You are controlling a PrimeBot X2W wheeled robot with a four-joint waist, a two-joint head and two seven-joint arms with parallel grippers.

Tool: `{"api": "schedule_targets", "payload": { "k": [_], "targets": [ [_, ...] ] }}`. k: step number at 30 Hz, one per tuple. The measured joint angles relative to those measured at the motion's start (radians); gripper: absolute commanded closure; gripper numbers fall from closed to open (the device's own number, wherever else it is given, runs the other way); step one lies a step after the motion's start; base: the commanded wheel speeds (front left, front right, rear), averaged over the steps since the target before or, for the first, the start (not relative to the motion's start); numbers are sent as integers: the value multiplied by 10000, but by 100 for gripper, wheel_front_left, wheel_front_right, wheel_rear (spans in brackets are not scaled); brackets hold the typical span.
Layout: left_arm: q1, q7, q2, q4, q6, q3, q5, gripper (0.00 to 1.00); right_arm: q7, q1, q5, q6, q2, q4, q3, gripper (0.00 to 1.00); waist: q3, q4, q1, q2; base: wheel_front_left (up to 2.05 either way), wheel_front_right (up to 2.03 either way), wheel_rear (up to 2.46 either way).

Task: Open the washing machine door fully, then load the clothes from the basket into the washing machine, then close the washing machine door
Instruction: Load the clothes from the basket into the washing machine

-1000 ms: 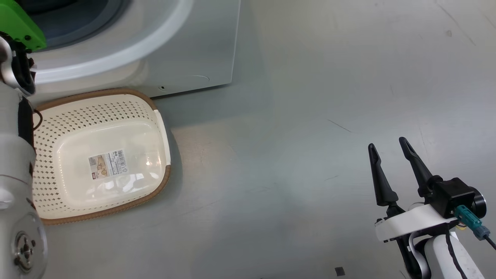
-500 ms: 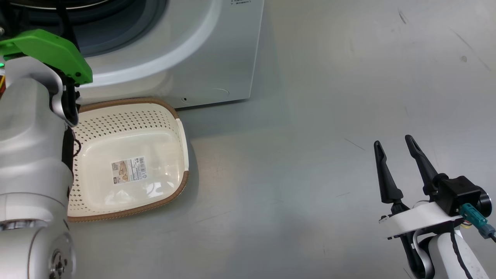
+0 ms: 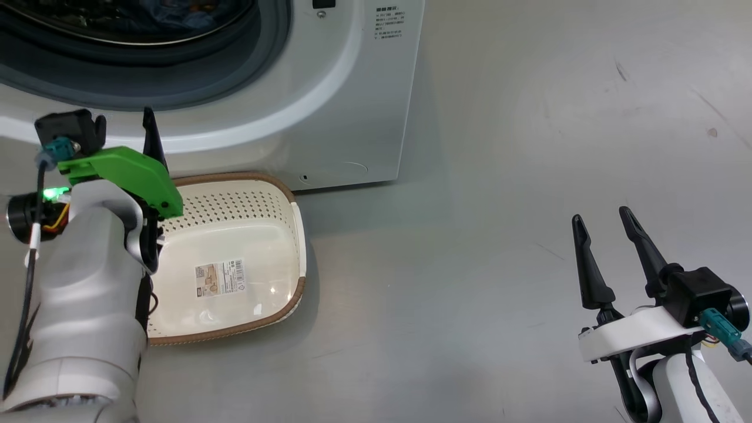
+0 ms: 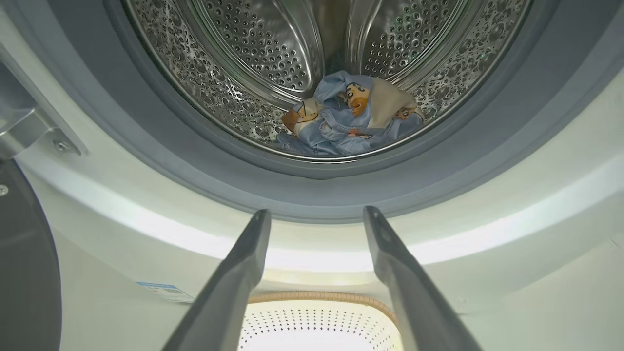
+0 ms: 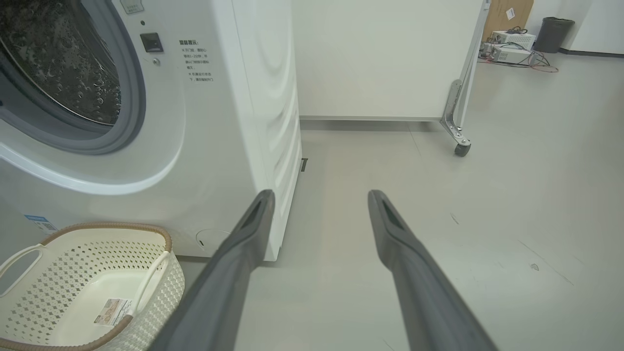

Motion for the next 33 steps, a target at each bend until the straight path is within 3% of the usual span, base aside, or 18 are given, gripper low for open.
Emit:
{"api": "schedule_targets", "payload": {
  "k": [33],
  "targets": [
    [5592,-27,-334,-4437,17,899,-464,0,-2,890,-12,0,-523,144,-111,0,-2140,533,0,0,0,0,0]
  ]
}}
